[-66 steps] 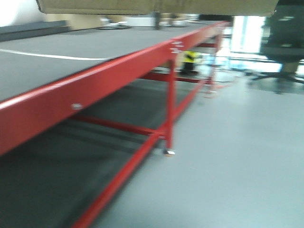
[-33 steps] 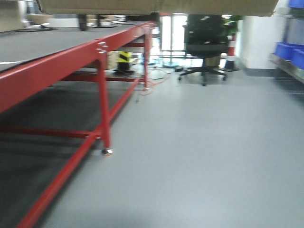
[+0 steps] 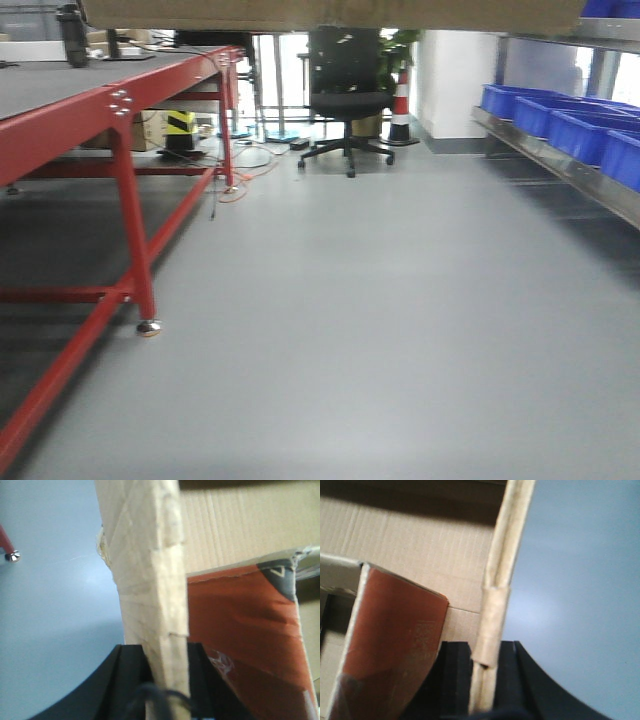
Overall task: Stack two boxes on right shelf middle
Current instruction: 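Drive the base past the red workbench holding the boxes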
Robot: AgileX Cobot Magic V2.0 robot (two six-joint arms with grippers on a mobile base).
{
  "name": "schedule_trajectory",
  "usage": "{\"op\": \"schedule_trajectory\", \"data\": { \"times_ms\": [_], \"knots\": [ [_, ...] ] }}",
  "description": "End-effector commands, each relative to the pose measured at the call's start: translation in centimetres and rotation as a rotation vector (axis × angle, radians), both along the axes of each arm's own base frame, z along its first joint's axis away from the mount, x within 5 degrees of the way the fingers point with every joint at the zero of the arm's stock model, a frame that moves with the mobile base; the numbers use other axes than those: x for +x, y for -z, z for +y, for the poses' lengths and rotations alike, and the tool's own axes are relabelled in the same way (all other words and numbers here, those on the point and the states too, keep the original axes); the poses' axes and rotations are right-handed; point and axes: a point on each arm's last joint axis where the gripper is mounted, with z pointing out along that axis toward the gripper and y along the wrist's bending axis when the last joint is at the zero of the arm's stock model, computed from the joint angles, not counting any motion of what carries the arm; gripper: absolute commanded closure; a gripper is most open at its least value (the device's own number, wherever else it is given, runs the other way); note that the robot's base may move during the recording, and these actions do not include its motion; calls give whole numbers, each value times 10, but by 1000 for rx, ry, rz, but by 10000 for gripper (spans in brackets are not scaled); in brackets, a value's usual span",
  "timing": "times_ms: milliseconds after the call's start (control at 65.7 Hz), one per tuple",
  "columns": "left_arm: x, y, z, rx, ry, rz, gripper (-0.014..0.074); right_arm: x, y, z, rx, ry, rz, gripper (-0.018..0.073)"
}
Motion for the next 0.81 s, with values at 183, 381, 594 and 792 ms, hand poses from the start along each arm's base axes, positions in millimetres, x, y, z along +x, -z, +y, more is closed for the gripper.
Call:
{"op": "schedule_trajectory", "data": {
  "times_ms": [183,381,594,792],
  "knots": [
    [-3,-11,0,-35,13,-71,708,0,-8,-3,-7,10,-64,713],
    [-3,-11,0,-35,13,-71,708,0,-8,-3,-7,10,-64,713],
    [-3,-11,0,-35,13,-71,708,0,-8,-3,-7,10,-64,713],
    [-3,-11,0,-35,13,-71,708,0,-8,-3,-7,10,-64,713]
  ]
}}
